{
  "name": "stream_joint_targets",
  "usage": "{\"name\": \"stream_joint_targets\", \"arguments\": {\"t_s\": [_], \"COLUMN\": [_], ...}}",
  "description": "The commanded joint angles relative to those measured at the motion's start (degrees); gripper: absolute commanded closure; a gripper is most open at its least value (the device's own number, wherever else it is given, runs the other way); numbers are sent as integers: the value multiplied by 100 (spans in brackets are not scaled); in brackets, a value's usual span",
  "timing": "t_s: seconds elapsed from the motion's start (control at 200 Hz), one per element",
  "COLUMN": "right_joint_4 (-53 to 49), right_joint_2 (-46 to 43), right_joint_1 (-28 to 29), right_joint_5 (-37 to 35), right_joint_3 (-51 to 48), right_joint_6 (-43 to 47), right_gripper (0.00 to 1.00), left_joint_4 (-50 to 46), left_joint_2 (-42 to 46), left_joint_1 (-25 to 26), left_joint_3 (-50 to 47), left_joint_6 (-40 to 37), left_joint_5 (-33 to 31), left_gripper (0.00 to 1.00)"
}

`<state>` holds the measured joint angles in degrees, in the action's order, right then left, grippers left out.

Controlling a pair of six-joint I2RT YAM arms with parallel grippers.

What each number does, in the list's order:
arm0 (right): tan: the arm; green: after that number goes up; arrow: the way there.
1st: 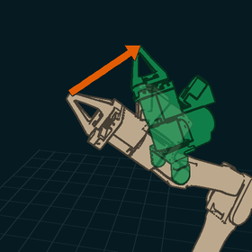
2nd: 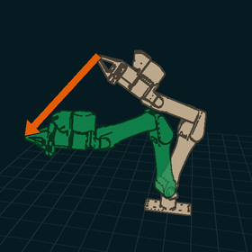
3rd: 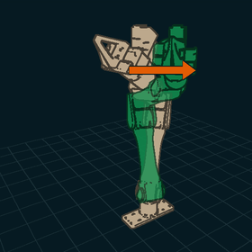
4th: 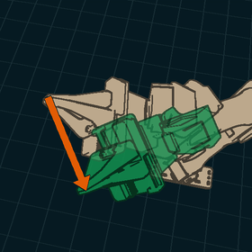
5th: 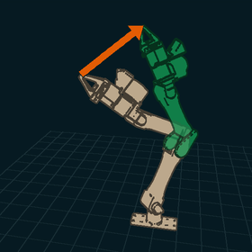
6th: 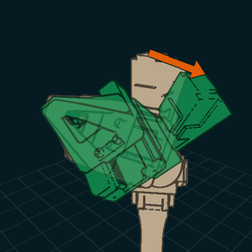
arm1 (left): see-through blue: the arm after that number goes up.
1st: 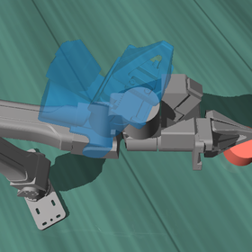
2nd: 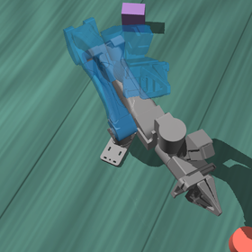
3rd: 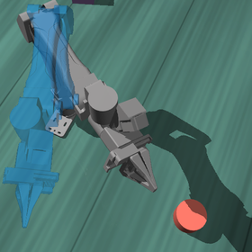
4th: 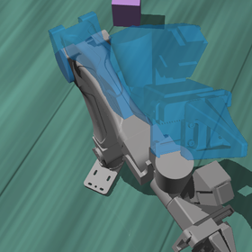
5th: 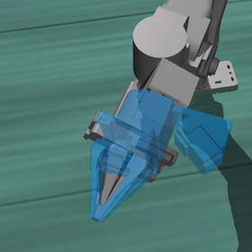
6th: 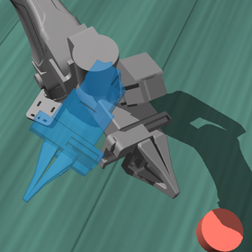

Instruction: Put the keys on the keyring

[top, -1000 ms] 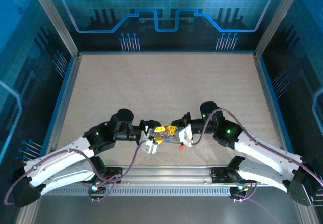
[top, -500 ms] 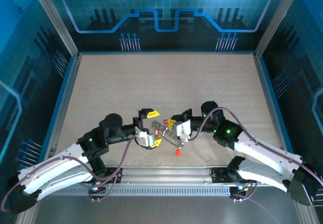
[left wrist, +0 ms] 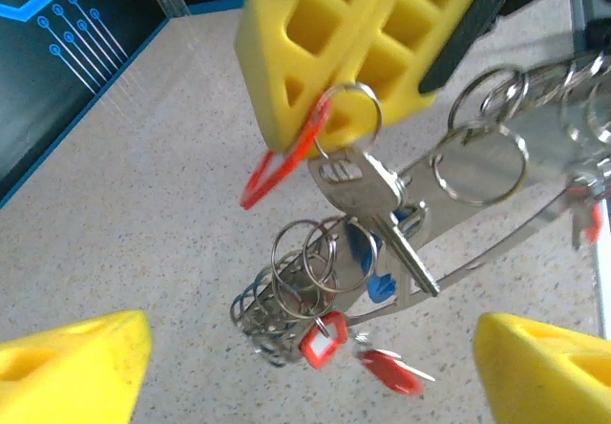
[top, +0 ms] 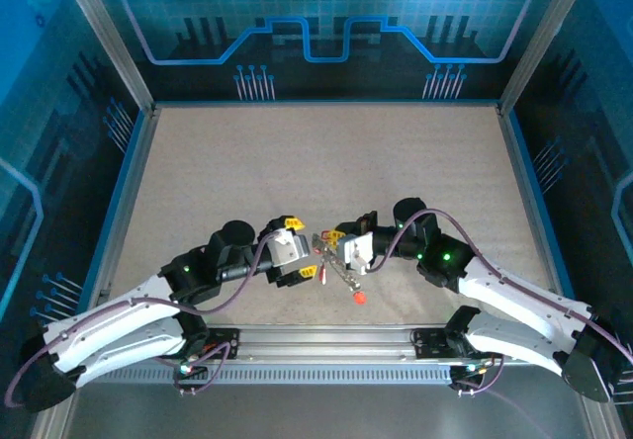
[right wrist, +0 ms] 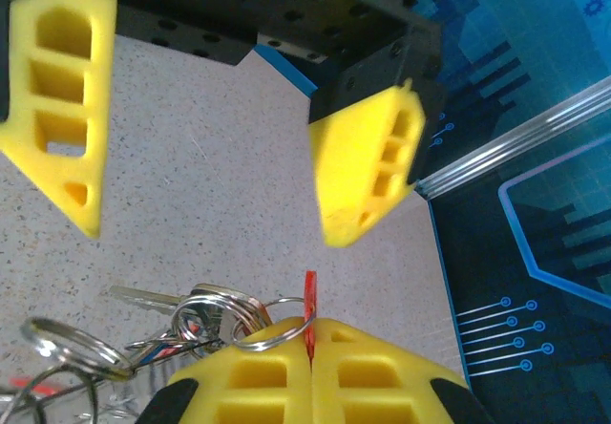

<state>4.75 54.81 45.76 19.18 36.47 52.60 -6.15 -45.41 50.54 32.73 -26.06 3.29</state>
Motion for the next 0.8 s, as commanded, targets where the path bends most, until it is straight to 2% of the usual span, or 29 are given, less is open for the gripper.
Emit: {"name": "stream_joint_targets", "arguments": {"t_s": [0.0,0.09,0.18,0.405,0.54,0.795], "right_joint_4": [237,211,207,265,246,201], "right_joint_2": [-12,-14,-9,15,-46,-210], "right_joint_1": [71,74,73,64,73,72], "right_joint_5": [-122,-165,-249,-306,-223,-248], "right_joint_3": [260,269,264,276,273,207], "right_joint_6": [-187,-240,-270,-317,-286,-285], "right_gripper": [100,100,100,100,100,100], "left_joint_4": [296,490,614,1286,1263,1159], "left_joint_2": [1,41,-4,-256,-310,-423], "left_joint_1": [130,224,308,457,456,465], "left_joint_3": [47,-20,-52,-289,-313,-233], "left_joint_6": [56,-116,-70,352,309,324], "left_joint_5": [-240,-365,-430,-303,-425,-776], "left_gripper": [23,34,40,37,38,56]}}
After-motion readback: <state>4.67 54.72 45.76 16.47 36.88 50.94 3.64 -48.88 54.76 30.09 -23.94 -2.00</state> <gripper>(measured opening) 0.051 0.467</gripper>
